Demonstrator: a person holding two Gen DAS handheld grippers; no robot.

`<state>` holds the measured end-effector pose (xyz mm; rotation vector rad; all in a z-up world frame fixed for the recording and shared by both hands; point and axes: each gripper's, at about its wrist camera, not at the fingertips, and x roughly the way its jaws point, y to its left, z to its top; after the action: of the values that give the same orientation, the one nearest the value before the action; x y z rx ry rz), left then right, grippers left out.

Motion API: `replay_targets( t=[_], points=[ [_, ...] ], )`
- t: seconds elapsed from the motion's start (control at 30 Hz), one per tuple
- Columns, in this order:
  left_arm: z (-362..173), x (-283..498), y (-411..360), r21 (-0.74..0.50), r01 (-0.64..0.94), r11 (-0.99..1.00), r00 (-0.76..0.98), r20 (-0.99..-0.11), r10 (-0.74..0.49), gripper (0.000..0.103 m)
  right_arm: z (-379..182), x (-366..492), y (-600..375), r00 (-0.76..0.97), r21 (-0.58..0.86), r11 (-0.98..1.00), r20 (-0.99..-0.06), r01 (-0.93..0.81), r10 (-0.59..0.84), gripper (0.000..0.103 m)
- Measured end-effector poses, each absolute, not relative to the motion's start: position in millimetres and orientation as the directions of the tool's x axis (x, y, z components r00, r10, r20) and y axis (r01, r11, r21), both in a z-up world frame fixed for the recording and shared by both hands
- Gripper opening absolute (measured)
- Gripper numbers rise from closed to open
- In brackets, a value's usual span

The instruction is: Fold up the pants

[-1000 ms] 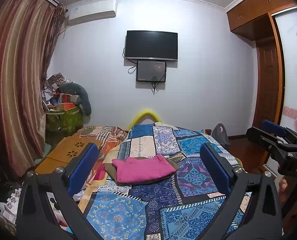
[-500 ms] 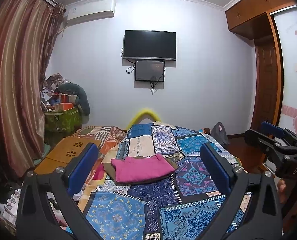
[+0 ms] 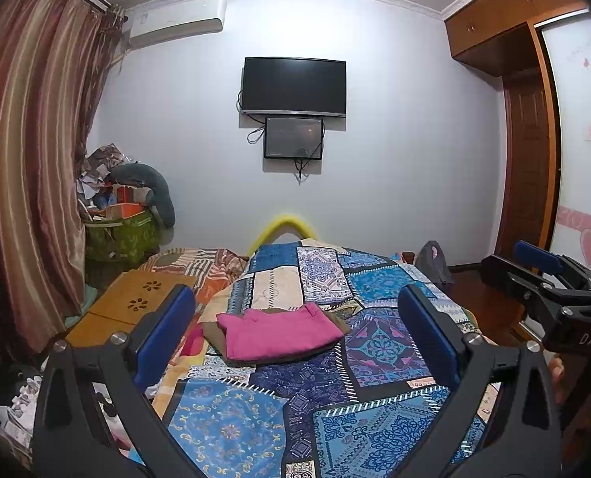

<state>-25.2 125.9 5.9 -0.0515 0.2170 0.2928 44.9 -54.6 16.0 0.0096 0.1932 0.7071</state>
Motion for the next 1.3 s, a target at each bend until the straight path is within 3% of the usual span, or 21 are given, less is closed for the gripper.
replay_targets(
  t=[1.3],
  points=[
    [-4.6,-12.2,134.3,-0.036,-0.293,0.955,0.925,-0.262,0.274,0.103,12.2,46.2,-43.1,0.724,0.08,0.746,-0.191,-0.661,0.662,0.103]
  ],
)
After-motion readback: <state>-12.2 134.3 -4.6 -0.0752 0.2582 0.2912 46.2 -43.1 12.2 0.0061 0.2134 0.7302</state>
